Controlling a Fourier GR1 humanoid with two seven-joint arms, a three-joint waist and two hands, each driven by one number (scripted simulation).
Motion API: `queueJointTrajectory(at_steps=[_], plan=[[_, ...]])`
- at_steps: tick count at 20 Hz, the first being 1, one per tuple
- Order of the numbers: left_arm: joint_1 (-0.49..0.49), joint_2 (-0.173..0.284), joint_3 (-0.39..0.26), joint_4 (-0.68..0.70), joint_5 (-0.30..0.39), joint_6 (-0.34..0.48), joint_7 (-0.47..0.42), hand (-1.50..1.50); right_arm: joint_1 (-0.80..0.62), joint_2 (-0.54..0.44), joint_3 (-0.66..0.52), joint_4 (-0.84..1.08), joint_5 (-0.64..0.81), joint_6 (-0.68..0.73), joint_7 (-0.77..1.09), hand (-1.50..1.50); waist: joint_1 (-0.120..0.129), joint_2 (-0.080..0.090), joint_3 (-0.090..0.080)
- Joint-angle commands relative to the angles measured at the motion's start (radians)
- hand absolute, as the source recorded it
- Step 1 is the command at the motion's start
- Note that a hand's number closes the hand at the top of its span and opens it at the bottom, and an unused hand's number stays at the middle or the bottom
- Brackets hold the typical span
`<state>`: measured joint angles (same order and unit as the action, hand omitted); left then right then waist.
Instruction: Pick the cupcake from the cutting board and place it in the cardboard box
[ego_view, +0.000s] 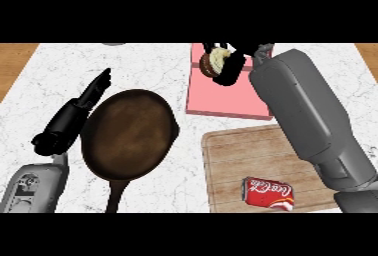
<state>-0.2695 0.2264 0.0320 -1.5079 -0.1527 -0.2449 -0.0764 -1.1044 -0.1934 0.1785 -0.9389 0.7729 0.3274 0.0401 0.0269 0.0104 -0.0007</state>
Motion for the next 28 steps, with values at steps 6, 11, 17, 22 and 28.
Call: queueJointTrajectory(at_steps=[6,11,17,22,28], plan=[[-0.017,-0.016,-0.018,-0.051,0.007,-0.012,0.062,0.0,-0.112,-0.037,0.039,0.399,0.09,0.068,-0.157,1.5,0.021,0.005,0.001],[0.064,0.005,0.002,-0.049,0.004,-0.022,-0.014,0.0,-0.114,-0.05,0.03,0.457,0.06,0.132,-0.385,-1.5,0.011,0.001,0.001],[0.03,-0.014,-0.011,-0.027,-0.004,-0.012,0.001,0.0,-0.118,-0.025,-0.226,0.441,-0.19,0.079,-0.512,-1.5,0.004,0.004,0.003],[0.02,-0.016,-0.003,-0.029,-0.003,-0.004,0.006,0.0,-0.134,0.003,-0.511,0.55,-0.462,0.132,-0.389,-1.5,0.003,0.006,0.002],[-0.036,-0.019,0.001,-0.007,-0.009,0.001,0.029,0.0,-0.18,-0.106,-0.636,0.658,-0.554,0.112,-0.301,-1.5,0.014,0.012,0.002]])
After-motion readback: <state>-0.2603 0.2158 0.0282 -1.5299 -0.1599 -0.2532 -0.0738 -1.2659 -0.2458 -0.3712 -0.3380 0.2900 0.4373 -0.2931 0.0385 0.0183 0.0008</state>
